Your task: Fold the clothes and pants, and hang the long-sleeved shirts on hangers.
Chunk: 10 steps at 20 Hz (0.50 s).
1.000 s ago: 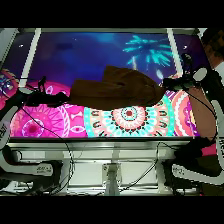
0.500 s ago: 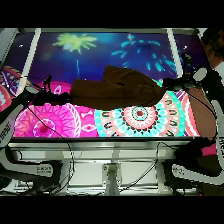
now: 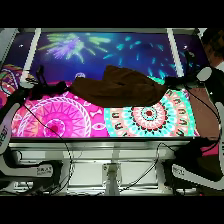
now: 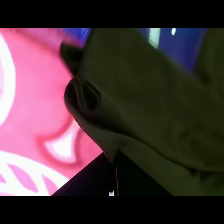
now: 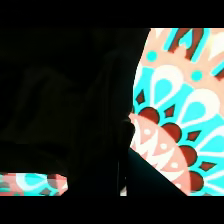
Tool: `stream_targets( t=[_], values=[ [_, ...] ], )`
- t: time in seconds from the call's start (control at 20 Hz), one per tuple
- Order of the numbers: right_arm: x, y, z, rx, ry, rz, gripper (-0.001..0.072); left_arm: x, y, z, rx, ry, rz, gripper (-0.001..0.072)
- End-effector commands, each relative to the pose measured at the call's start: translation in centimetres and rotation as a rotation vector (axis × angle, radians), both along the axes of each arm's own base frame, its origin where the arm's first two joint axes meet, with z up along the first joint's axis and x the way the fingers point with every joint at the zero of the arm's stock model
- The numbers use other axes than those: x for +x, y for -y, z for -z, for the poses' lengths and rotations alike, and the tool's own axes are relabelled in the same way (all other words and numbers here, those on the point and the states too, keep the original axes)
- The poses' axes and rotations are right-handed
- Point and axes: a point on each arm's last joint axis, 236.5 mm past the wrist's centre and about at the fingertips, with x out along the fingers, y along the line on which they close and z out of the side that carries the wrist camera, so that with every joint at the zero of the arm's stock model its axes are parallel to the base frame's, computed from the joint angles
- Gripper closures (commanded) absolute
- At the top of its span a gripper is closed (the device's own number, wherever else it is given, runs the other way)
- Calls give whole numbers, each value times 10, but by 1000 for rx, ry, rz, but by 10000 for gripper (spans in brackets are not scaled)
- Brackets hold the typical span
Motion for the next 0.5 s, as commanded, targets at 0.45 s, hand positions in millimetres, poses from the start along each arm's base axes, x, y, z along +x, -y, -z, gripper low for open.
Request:
stream_targets(
  t=[0.45],
  values=[
    [-22,14,-139,-159,373,-48,697,-42,-75,-338,188,799,-302,688]
  ],
)
